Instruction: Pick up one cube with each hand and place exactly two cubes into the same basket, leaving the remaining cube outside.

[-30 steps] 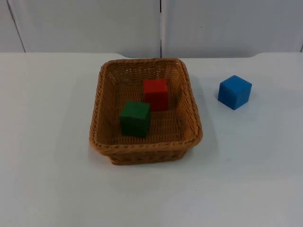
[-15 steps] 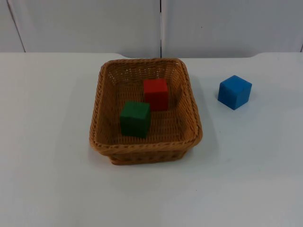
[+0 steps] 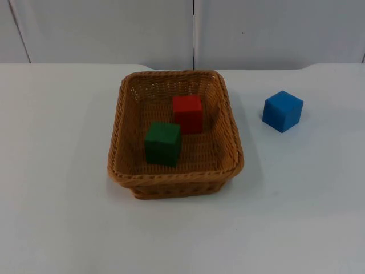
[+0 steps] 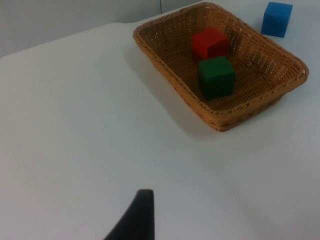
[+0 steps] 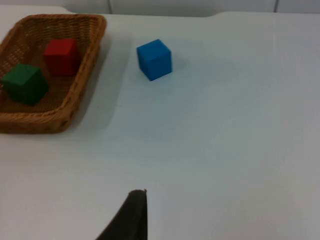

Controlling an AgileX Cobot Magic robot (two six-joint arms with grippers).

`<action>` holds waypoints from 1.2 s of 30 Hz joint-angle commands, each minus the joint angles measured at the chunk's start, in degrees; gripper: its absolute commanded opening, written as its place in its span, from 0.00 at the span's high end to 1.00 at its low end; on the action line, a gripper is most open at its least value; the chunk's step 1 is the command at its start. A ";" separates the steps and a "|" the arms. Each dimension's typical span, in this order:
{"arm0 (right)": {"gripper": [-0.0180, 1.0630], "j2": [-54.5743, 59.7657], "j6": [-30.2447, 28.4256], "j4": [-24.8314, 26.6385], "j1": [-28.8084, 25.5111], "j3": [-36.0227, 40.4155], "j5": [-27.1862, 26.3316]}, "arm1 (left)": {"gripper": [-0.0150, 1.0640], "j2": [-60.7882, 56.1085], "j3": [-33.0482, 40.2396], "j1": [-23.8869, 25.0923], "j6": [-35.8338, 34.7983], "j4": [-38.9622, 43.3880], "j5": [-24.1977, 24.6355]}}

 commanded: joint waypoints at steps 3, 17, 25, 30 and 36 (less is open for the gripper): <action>0.01 -0.25 0.00 0.14 -1.70 0.03 -0.36 | 0.01 -0.27 0.32 0.01 -0.01 0.17 -0.02; 0.01 -0.25 0.00 0.35 -1.70 0.03 -0.36 | 0.01 -0.27 0.32 1.39 -0.01 0.43 -0.02; 0.01 -0.25 0.00 0.35 -1.70 0.03 -0.36 | 0.01 -0.27 0.32 10.05 -0.01 0.55 -0.02; 0.01 -0.25 0.00 0.35 -1.70 0.03 -0.36 | 0.01 -0.27 0.32 16.24 -0.01 0.55 -0.02; 0.01 -0.25 0.00 0.35 -1.70 0.03 -0.36 | 0.01 -0.27 0.32 23.66 -0.01 0.56 -0.02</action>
